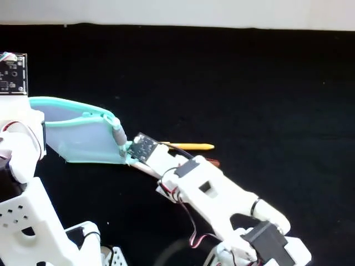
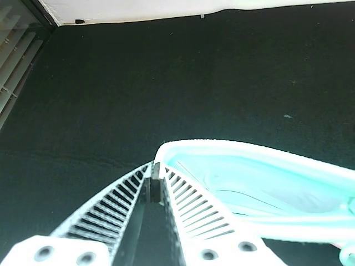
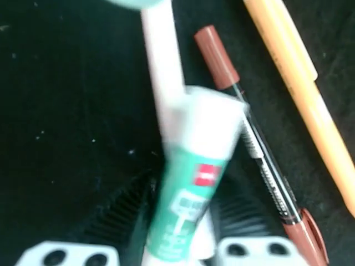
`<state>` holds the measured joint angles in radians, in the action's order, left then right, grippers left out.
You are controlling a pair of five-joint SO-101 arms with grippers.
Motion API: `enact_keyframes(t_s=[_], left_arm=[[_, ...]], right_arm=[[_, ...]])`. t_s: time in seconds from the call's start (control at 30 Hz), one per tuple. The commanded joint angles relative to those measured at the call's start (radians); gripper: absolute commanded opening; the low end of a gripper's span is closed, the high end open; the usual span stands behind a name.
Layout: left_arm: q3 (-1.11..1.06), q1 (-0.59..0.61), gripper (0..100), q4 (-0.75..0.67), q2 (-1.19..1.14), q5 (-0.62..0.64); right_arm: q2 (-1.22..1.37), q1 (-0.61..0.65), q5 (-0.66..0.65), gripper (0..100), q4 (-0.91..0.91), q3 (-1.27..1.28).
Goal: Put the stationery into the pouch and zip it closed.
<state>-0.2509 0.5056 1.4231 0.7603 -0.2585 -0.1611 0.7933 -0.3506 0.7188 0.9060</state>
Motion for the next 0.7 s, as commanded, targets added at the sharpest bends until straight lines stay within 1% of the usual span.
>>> enact_keyframes(t_s=[0.0, 0.23, 0.37, 0.53, 0.67], left_arm=[[-0.012, 0.012, 1, 0.005, -0.001, 0.005], [-0.016, 0.012, 1, 0.005, -0.004, 0.005], [-0.018, 0.008, 1, 0.005, -0.005, 0.005], [-0.018, 0.008, 1, 0.005, -0.004, 0.006], [-0.018, 0.007, 1, 0.005, -0.002, 0.008]], right_arm=[[-0.045, -0.065, 0.003, 0.9, 0.068, -0.059], [-0.255, -0.262, 0.006, 0.9, 0.124, -0.104], [-0.407, -0.323, 0.008, 0.9, 0.122, -0.104], [-0.582, -0.326, 0.15, 0.9, 0.119, -0.122], [-0.605, -0.326, 0.288, 0.9, 0.096, -0.243]])
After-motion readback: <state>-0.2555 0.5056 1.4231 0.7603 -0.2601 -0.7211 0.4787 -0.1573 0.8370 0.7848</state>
